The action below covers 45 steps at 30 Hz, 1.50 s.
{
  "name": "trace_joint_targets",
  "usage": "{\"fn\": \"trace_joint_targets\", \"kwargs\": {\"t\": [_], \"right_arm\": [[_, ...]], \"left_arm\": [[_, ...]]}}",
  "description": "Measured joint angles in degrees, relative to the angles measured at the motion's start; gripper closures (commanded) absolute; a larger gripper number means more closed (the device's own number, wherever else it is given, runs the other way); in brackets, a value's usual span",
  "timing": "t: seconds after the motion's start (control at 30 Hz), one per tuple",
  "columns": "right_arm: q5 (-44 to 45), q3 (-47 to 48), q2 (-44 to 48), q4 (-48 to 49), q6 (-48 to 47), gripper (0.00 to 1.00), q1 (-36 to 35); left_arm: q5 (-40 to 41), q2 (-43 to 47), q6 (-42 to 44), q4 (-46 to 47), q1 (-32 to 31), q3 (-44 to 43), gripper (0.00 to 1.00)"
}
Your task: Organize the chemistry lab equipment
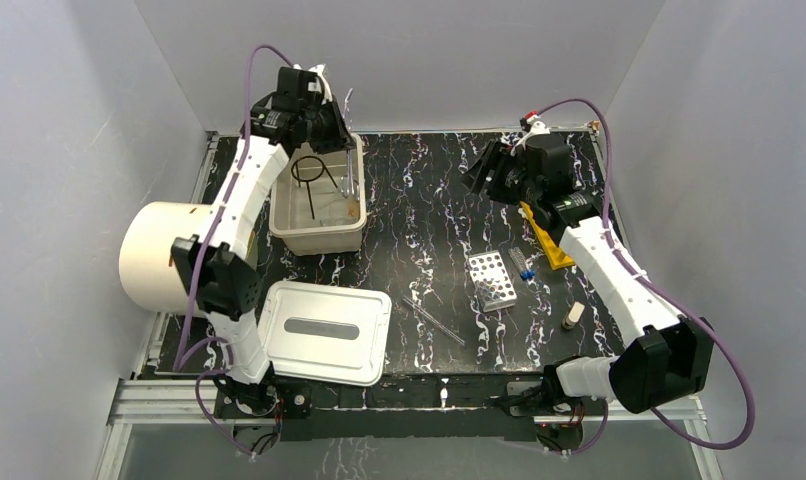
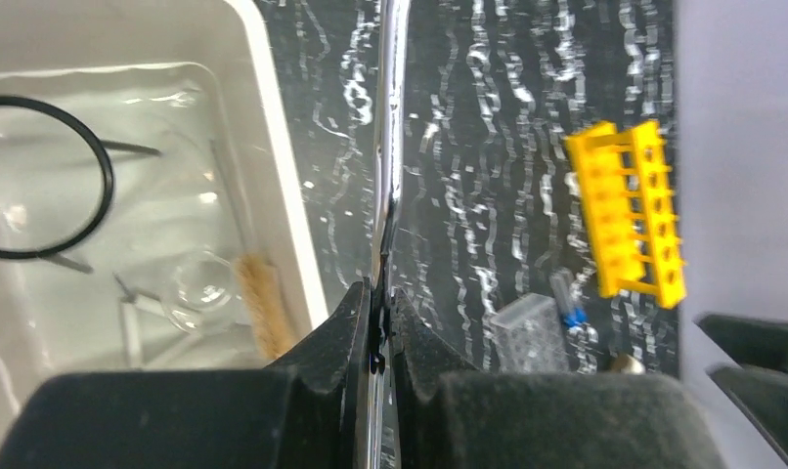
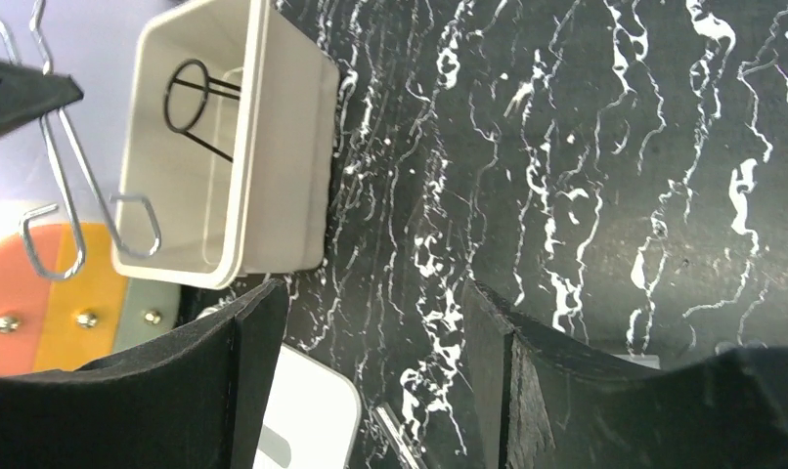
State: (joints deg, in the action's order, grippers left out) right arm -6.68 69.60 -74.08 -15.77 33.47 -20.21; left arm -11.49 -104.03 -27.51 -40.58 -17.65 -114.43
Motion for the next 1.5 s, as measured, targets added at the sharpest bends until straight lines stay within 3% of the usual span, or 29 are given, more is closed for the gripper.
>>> {"fn": "trace_joint_targets", "kwargs": {"t": [0.17,0.47,1.13,1.5], "right_arm": [[1.5,-0.9,0.5,-2.3,-2.6,0.27,0.0],[4.1,-0.3,0.4,-3.2,-3.2,0.28,0.0],[7.6,-2.9,1.9,-4.4,4.2,0.29,0.0],[8.0,-5.8,4.0,-3.6,3.7,0.28,0.0]], "left_arm": [[2.6,-8.7,5.0,-4.3,0.6,-4.9,1.00],[4.5,-10.5,8.3,-6.5,1.4,2.1,1.00],[-0.6,-11.4,5.7,6.1,3.3,9.9,1.00],[2.1,-12.9,5.5,8.7,3.6,14.6,1.00]]}}
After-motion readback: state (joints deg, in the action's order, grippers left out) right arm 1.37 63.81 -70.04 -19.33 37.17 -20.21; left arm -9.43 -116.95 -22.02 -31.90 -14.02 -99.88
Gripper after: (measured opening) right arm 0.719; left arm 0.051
